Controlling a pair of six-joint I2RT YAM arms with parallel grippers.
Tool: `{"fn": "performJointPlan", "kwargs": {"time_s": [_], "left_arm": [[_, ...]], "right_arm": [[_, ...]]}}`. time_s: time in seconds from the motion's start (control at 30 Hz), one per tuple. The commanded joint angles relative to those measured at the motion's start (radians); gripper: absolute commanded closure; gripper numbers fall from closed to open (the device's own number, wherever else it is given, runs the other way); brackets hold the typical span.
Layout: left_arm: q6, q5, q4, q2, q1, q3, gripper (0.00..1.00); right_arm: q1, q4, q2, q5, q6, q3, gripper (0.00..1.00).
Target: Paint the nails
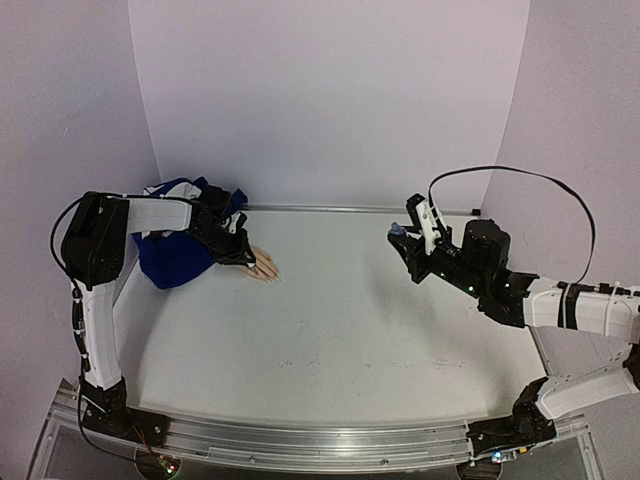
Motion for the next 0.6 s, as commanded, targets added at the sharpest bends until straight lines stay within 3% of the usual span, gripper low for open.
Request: {"fn": "performJointPlan", "kwargs": {"time_s": [0.0, 0.57], "left_arm": [[0.003, 0.016, 0.025, 0.006, 0.005, 0.046, 1.0], [0.006, 0.018, 0.025, 0.011, 0.005, 0.029, 1.0]], "right_arm": [[-0.008, 0.068, -0.006, -0.008, 0.002, 0.031, 1.0], [-0.012, 0.068, -0.004, -0.008, 0.005, 0.032, 1.0]]}}
